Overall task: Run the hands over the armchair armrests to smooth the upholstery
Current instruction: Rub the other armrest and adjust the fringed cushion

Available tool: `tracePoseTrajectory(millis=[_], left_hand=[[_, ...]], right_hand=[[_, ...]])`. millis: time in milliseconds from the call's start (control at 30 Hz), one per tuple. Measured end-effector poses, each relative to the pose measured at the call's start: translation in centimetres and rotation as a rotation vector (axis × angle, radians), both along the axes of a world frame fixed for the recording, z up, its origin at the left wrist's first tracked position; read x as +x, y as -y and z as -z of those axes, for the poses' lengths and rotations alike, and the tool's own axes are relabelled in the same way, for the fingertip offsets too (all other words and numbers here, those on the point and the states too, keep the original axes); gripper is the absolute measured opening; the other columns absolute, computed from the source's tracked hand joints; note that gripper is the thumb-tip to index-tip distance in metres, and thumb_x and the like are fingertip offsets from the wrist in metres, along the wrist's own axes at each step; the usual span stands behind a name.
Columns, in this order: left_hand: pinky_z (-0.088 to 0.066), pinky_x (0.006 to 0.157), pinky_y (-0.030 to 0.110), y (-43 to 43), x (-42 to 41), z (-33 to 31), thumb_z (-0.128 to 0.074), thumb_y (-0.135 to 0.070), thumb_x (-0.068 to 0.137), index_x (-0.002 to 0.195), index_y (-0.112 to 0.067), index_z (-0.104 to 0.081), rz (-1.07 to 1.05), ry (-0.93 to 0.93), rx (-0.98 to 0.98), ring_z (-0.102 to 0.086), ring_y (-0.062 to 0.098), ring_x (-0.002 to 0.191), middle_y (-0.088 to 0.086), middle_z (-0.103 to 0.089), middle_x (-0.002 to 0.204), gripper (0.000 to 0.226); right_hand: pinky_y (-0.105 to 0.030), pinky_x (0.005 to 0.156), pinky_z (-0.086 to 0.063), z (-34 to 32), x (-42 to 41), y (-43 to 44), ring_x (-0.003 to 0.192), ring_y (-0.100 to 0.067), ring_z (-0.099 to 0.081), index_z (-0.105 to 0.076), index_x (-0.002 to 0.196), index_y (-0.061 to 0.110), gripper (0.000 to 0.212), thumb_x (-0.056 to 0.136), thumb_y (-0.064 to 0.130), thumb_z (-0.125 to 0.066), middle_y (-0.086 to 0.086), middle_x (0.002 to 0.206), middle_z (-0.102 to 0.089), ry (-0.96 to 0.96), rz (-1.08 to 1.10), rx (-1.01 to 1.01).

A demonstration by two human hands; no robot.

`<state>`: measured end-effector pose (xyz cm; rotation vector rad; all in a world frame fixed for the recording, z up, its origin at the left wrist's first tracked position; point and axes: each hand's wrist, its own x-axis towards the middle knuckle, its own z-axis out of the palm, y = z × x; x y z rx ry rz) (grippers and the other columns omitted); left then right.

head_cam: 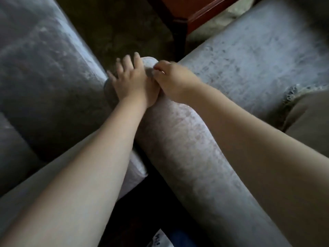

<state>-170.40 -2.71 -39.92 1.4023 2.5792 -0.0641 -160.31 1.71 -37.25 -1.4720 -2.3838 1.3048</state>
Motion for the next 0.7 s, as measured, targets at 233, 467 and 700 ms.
tracePoseTrajectory(millis=[233, 467, 700], left_hand=[[-0.036, 0.093, 0.047, -3.6, -2.2, 0.6, -0.036, -0.032, 0.093, 0.125, -0.017, -0.051, -0.159, 0.048, -0.048, -0.049, 0.030, 0.118, 0.008, -0.053, 0.128, 0.038], [-0.040, 0.085, 0.042, -0.7, -2.1, 0.6, -0.035, -0.028, 0.095, 0.113, -0.017, -0.053, -0.061, 0.010, 0.106, -0.055, 0.031, 0.106, 0.009, -0.059, 0.115, 0.028], [-0.037, 0.078, 0.044, -0.6, -2.2, 1.7, -0.035, -0.032, 0.095, 0.098, -0.009, -0.056, -0.108, -0.030, 0.093, -0.053, 0.033, 0.102, 0.012, -0.061, 0.107, 0.031]], right_hand=[[-0.033, 0.110, -0.029, 2.9, -5.4, -3.2, 0.126, -0.019, -0.045, -0.060, 0.124, 0.015, 0.038, 0.099, 0.035, -0.038, -0.004, 0.132, -0.056, -0.267, 0.105, -0.241], [-0.047, 0.099, -0.032, 4.1, -5.5, -1.6, 0.122, -0.029, -0.041, -0.054, 0.123, 0.026, 0.042, 0.095, 0.039, -0.025, -0.004, 0.127, -0.051, -0.038, 0.034, 0.025], [-0.040, 0.092, -0.039, 4.2, -5.5, -0.4, 0.107, -0.022, -0.052, -0.068, 0.098, 0.018, 0.044, 0.084, 0.035, -0.030, -0.001, 0.108, -0.063, -0.206, 0.257, 0.093]])
